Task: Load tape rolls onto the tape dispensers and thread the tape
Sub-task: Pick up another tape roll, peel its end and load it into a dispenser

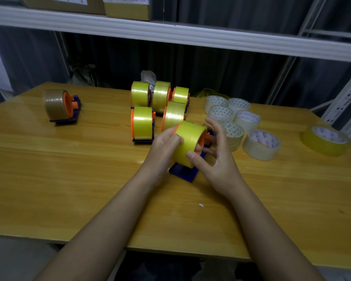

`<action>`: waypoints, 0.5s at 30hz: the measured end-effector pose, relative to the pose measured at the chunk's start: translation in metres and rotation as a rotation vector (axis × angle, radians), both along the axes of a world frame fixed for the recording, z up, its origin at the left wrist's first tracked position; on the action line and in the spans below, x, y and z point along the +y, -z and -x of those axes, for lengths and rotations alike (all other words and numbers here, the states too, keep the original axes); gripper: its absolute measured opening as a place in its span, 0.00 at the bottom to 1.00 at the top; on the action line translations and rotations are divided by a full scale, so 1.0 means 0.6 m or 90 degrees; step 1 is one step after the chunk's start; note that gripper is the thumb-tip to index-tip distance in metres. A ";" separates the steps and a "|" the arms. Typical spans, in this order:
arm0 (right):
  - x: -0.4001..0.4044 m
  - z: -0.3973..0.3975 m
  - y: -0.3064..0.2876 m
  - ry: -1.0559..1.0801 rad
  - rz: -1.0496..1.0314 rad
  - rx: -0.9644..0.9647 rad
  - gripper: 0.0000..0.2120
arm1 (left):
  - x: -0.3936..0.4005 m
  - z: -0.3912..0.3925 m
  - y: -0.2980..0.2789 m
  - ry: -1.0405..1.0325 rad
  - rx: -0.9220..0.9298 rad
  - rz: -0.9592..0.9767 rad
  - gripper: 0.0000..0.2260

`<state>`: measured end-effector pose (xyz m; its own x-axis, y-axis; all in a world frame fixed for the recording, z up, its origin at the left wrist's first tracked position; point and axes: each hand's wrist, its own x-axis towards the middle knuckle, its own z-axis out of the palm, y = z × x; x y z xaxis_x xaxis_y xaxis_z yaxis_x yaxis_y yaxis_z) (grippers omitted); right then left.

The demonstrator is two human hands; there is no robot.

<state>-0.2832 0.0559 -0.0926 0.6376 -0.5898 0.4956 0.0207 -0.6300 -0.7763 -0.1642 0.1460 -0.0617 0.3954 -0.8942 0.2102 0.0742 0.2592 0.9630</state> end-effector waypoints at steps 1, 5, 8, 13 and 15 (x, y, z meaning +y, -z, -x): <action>0.001 -0.002 -0.001 0.004 -0.020 0.000 0.37 | -0.001 -0.001 0.002 -0.004 -0.003 0.002 0.11; 0.000 0.001 -0.001 0.011 0.011 0.009 0.36 | -0.002 -0.001 0.004 -0.006 -0.008 0.001 0.11; -0.002 0.004 -0.002 0.017 0.076 0.013 0.35 | 0.001 0.002 -0.001 0.011 0.003 0.003 0.14; 0.001 0.005 -0.005 0.014 0.153 0.003 0.36 | 0.001 0.003 -0.004 0.013 0.011 0.005 0.15; 0.000 0.005 -0.004 0.013 0.163 0.002 0.36 | 0.001 0.002 -0.002 0.014 0.006 0.004 0.15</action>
<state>-0.2862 0.0556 -0.0900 0.6291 -0.4579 0.6281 0.0035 -0.8064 -0.5914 -0.1654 0.1466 -0.0605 0.3771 -0.9014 0.2126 0.0893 0.2638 0.9604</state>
